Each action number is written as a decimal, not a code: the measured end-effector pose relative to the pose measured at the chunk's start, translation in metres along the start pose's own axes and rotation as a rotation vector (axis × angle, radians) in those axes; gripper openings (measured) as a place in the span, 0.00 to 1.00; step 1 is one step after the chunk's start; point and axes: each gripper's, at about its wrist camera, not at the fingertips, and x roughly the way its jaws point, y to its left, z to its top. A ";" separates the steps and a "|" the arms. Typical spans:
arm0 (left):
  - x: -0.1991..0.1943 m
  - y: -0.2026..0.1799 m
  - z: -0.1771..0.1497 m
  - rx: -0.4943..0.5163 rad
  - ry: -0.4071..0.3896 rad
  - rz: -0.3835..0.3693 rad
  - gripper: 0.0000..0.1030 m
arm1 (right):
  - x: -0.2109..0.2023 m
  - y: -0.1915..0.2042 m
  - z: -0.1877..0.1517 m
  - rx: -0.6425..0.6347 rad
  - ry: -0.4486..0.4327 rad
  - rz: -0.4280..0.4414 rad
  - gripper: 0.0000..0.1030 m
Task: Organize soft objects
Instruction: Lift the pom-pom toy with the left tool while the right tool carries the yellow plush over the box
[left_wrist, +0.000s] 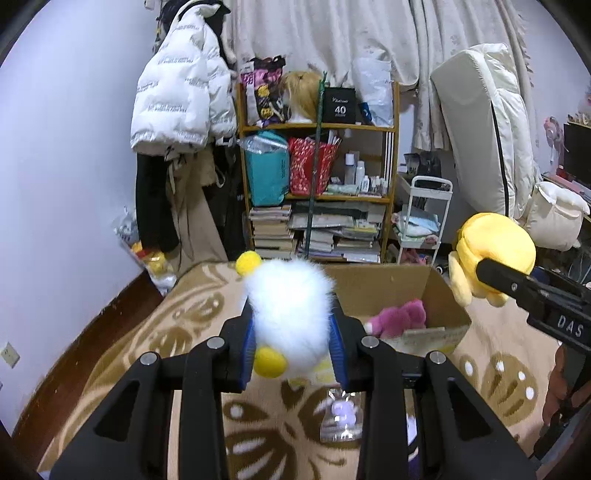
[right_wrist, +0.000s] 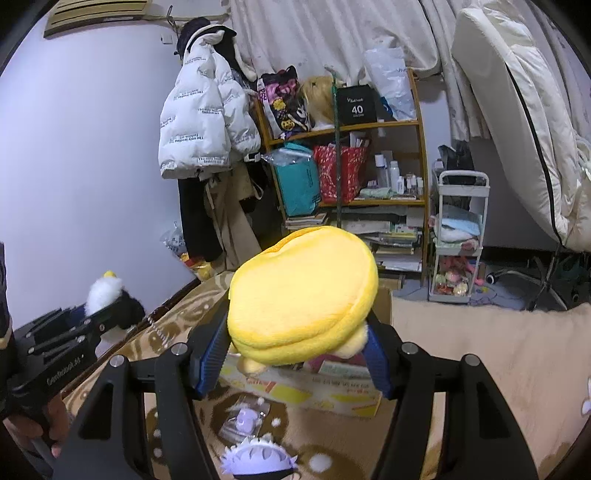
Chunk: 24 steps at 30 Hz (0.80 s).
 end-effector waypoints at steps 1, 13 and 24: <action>0.003 -0.002 0.005 0.007 -0.006 -0.003 0.31 | 0.002 0.000 0.002 -0.009 -0.004 0.001 0.66; 0.045 -0.022 0.027 0.070 -0.027 -0.032 0.31 | 0.033 0.003 0.004 -0.092 0.010 -0.002 0.67; 0.088 -0.037 0.020 0.089 0.024 -0.058 0.32 | 0.066 -0.011 -0.008 -0.064 0.073 -0.028 0.68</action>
